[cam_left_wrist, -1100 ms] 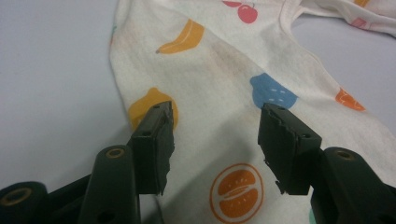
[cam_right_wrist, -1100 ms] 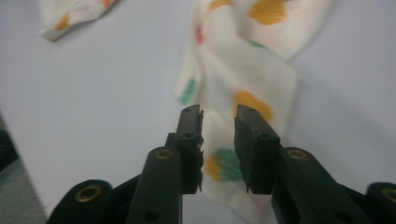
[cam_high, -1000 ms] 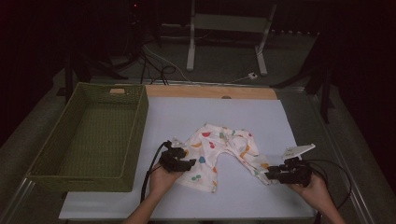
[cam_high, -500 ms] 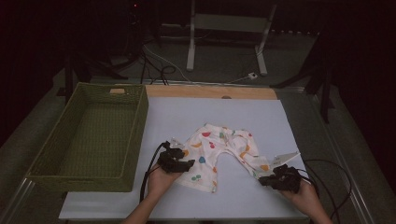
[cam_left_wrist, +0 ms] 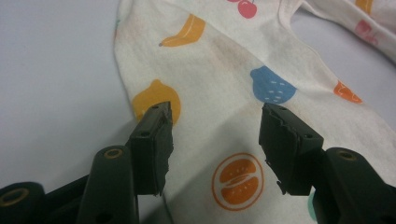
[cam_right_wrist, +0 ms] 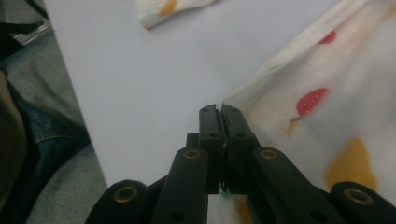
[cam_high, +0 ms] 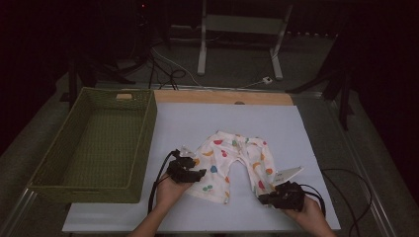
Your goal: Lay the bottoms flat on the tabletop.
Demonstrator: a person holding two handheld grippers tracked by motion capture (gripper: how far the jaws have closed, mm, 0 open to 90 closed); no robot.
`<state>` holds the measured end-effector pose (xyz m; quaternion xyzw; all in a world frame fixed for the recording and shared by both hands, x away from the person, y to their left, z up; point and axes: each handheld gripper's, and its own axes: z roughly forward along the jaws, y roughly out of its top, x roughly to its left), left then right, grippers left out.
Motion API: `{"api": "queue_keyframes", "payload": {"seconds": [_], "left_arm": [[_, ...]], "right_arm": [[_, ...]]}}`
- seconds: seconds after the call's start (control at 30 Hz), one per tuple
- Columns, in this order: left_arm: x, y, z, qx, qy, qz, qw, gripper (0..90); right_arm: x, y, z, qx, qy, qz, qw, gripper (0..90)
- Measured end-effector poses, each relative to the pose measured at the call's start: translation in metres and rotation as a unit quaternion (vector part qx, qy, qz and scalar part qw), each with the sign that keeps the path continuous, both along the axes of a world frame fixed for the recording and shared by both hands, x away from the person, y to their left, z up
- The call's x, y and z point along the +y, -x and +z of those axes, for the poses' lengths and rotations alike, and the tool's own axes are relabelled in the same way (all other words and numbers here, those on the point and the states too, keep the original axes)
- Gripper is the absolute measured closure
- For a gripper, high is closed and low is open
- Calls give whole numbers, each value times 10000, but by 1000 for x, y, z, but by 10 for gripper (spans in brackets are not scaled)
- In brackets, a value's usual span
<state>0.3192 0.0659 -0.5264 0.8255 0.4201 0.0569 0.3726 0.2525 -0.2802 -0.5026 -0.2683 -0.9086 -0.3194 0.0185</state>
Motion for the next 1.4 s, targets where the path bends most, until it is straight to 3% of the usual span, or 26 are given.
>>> {"api": "queue_keyframes", "payload": {"seconds": [0.17, 0.27, 0.37, 0.53, 0.77, 0.87, 1.1, 1.4], "left_arm": [[0, 1, 0, 4, -1, -21, 10000, 453], [0, 1, 0, 3, 5, -27, 10000, 453], [0, 1, 0, 4, 5, -27, 10000, 450], [0, 1, 0, 4, 6, -24, 10000, 450], [1, 1, 0, -2, 4, -44, 10000, 450], [0, 2, 0, 6, 22, -49, 10000, 448], [-1, 5, 0, -23, 29, -117, 9999, 447], [0, 10, 3, -64, -18, -171, 9998, 441]], "right_arm": [[15, 3, -6, 163, -111, 173, 9997, 875], [17, 1, -6, 152, -279, 167, 9994, 842], [19, 0, -4, 135, -224, 89, 9996, 802], [24, -1, -8, 185, -87, 150, 9997, 877], [47, -3, -9, 166, -191, 300, 9992, 879], [52, -5, -10, 195, -221, 324, 9990, 766], [30, -9, 1, -36, -309, -25, 9995, 658], [-5, -14, 8, -166, -281, -486, 9983, 630]]}}
